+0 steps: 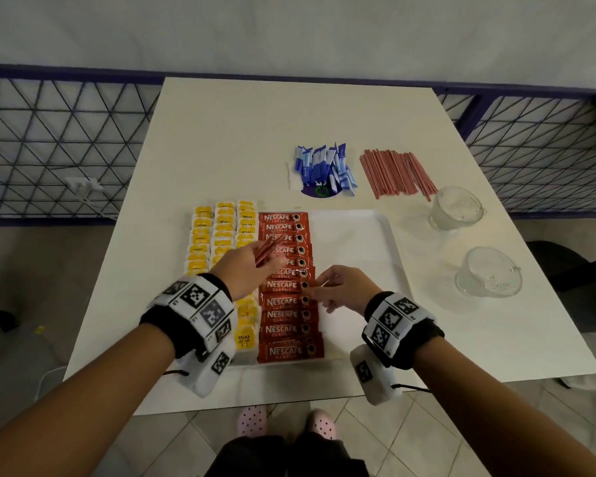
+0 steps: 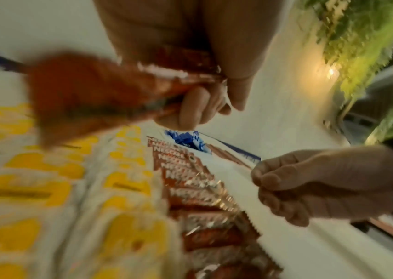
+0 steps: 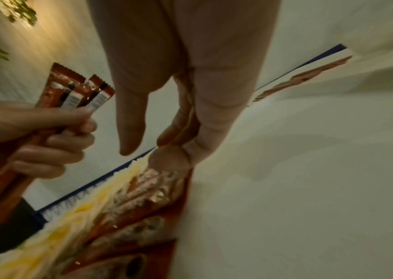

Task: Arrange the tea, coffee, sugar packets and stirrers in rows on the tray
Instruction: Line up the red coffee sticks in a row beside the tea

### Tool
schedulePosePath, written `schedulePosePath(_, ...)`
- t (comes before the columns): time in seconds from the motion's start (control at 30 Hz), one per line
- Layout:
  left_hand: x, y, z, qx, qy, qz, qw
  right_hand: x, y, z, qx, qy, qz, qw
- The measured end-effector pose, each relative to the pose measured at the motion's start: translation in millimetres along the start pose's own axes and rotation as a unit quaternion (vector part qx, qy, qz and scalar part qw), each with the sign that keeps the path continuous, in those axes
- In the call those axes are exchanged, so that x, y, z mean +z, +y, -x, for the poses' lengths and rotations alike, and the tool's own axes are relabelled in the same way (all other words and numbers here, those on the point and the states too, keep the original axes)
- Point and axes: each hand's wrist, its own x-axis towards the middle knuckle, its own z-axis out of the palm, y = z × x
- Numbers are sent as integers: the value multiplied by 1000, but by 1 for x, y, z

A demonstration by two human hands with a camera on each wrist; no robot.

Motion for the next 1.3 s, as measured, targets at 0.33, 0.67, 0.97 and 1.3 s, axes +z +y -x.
schedulePosePath(0.33, -9, 33, -10, -31, 93, 522, 847, 26, -60, 18, -102, -140, -74, 982)
schedulePosePath(0.67, 0, 23, 10, -147, 115, 536, 824, 14, -59, 17, -71, -143, -130, 978)
schedulePosePath(0.97, 2, 9, 24, -200, 81, 525, 824, -16, -48, 15, -111, -126, -109, 980)
schedulePosePath(1.3, 12, 16, 37, -215, -120, 435, 866, -26, -34, 13, -200, -85, -46, 975)
